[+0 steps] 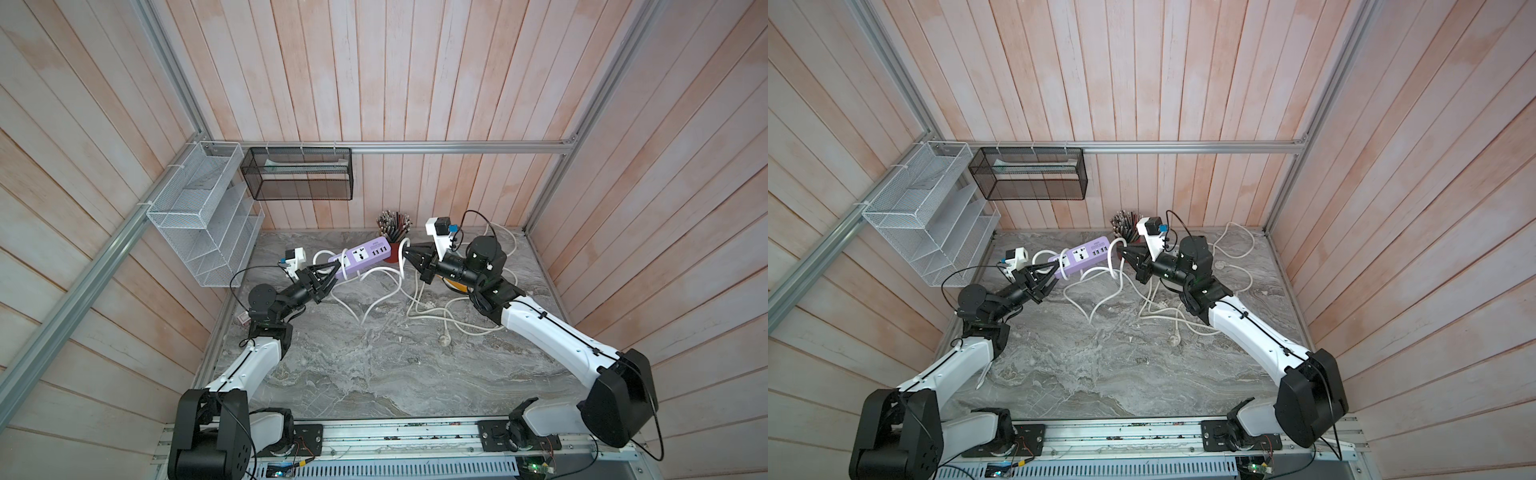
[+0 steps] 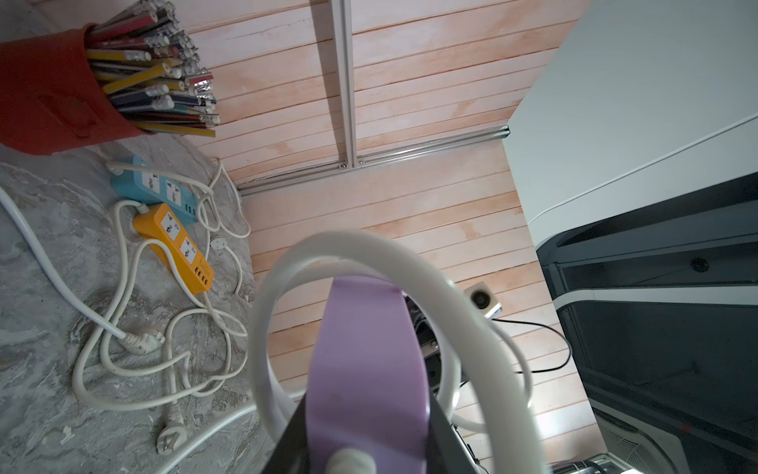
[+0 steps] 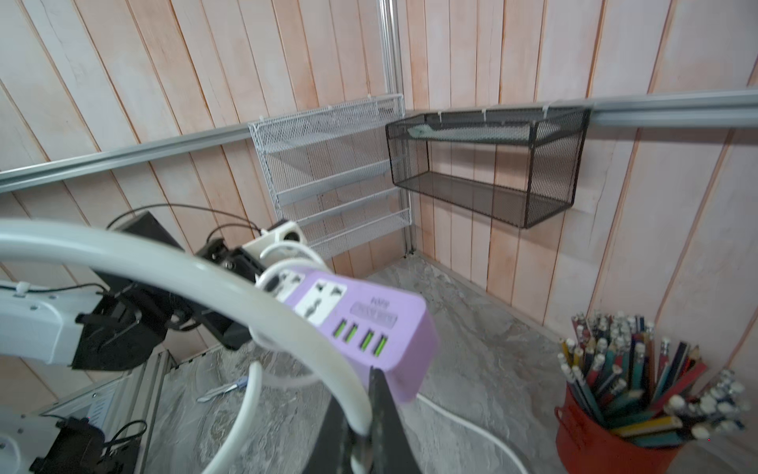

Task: Unwrap the cord wrapped around the power strip
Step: Unwrap the power cord from the power strip.

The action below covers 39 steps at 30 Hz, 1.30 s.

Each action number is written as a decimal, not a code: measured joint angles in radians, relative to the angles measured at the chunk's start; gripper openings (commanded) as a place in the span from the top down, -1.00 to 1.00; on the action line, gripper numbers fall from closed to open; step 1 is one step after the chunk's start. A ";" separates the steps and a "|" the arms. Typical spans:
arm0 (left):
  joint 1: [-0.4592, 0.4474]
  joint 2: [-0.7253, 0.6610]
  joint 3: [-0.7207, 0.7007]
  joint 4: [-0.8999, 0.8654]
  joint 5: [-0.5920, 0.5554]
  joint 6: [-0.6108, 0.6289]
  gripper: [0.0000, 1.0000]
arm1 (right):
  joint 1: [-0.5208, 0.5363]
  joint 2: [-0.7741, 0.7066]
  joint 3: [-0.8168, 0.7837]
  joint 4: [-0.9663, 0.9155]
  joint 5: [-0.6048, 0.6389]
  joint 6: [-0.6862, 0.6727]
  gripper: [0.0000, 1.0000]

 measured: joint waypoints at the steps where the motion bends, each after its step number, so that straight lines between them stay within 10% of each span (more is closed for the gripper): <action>1: 0.003 0.004 0.018 0.003 -0.001 0.000 1.00 | 0.005 -0.006 -0.023 -0.018 0.001 -0.005 1.00; 21: 0.018 0.007 0.114 0.064 -0.005 -0.057 1.00 | 0.032 0.261 -0.061 -0.081 0.041 -0.004 1.00; 39: 0.001 -0.211 -0.080 0.000 -0.011 -0.061 1.00 | -0.096 0.691 0.655 -0.225 0.064 0.070 1.00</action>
